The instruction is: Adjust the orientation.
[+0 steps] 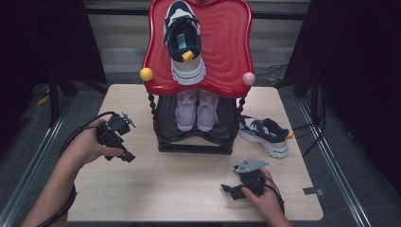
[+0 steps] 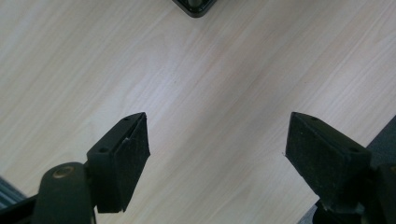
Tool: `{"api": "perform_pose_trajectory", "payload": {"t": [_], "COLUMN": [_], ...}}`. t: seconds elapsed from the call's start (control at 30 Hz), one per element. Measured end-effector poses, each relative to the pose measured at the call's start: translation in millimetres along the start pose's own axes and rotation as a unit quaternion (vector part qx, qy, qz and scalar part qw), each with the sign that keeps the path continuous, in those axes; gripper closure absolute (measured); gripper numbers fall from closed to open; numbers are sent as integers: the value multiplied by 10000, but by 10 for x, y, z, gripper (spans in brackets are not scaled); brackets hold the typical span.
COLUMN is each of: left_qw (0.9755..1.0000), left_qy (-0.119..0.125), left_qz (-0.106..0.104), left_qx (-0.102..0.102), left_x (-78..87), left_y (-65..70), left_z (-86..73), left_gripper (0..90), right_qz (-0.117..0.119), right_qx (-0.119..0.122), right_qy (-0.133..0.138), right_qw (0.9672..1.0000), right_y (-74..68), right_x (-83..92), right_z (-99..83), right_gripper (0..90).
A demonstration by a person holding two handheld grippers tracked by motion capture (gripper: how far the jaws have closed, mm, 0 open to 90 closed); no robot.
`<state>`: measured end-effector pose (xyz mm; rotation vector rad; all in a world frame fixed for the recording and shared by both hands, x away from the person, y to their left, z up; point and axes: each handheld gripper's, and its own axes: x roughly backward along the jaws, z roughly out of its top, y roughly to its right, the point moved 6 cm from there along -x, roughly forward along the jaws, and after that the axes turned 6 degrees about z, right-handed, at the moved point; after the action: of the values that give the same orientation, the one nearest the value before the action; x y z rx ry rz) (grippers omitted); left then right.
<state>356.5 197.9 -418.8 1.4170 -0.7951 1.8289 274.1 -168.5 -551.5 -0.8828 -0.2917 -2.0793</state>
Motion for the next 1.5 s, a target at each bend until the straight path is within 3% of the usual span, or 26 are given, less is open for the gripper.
{"api": "perform_pose_trajectory", "payload": {"t": [0.2,0.43,0.93,1.23,1.27,1.43,1.5], "left_qw": [9999,9990,9967,9923,9921,9871,9869], "left_qy": [66,347,757,1136,1147,1483,1460], "left_qz": [-93,-129,-80,-19,27,241,378], "left_qx": [35,258,298,500,499,556,574], "left_x": [-220,-464,-833,-1030,-1054,-1138,-1179], "left_y": [57,115,173,204,206,189,184], "left_z": [-29,-27,22,26,19,19,9], "left_gripper": [211,210,198,196,195,200,198], "right_qz": [1,-1,0,0,0,0,-1], "right_qx": [0,2,2,0,3,1,2], "right_qy": [-1,-2,-1,-1,-1,-1,-1], "right_qw": [10000,10000,10000,10000,10000,10000,10000], "right_y": [0,0,0,0,0,0,0], "right_x": [0,0,0,0,0,0,0], "right_z": [0,0,0,0,0,0,0], "right_gripper": [133,133,133,133,133,133,133]}}
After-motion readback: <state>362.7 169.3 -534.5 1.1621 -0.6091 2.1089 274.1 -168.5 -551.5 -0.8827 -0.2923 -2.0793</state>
